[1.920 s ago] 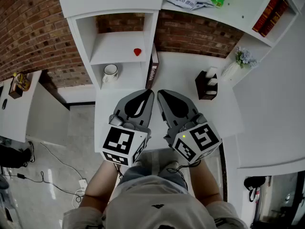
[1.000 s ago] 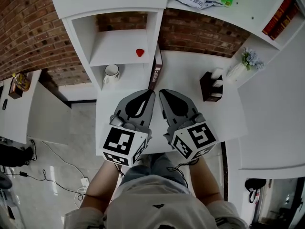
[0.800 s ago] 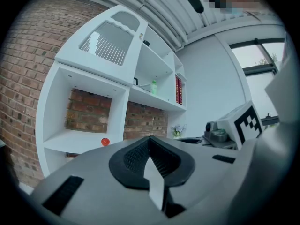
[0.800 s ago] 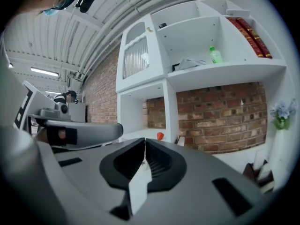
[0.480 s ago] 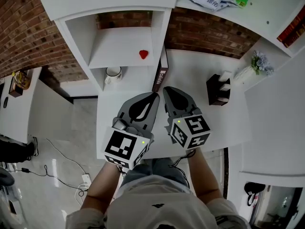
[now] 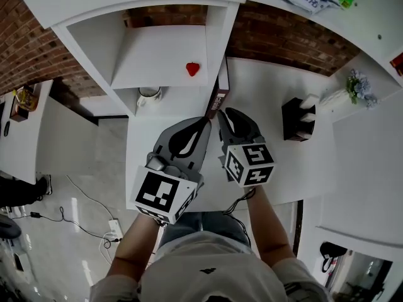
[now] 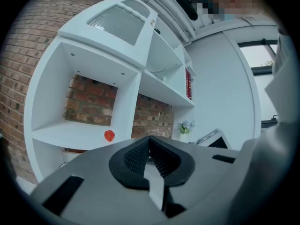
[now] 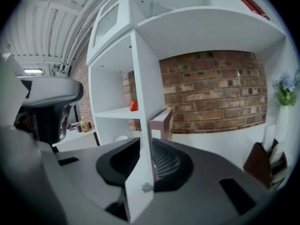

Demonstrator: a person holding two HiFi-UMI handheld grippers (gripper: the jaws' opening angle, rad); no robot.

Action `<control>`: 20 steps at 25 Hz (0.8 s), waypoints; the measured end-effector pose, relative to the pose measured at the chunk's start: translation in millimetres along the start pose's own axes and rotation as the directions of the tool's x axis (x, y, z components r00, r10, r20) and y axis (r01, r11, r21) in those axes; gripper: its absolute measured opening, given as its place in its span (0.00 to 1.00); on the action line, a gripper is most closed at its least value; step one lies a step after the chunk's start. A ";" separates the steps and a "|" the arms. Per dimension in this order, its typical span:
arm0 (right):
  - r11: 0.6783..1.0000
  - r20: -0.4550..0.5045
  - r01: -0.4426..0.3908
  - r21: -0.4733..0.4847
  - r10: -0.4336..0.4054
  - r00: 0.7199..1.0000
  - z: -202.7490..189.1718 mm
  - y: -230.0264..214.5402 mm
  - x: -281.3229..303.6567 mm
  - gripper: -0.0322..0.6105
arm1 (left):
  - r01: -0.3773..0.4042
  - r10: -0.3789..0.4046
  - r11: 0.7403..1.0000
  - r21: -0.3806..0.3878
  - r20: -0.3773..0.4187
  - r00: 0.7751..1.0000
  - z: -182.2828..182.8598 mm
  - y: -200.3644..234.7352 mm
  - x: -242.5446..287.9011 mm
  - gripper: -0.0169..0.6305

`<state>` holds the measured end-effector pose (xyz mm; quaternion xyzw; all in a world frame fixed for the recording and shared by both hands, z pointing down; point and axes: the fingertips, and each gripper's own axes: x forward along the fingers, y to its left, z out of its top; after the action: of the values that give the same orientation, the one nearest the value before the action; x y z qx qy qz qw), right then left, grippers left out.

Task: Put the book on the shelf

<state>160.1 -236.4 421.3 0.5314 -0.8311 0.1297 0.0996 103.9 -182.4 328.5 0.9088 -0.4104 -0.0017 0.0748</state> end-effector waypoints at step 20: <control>0.999 -0.037 0.036 0.004 -0.035 0.999 -10.7 -23.8 53.8 0.29 | -0.073 0.072 0.997 -0.034 -0.050 0.996 -17.6 27.9 28.2 0.04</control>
<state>159.7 -288.6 450.3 0.5439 -0.8192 0.1399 0.1161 102.8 -219.3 351.4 0.8916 -0.4411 0.0158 0.1009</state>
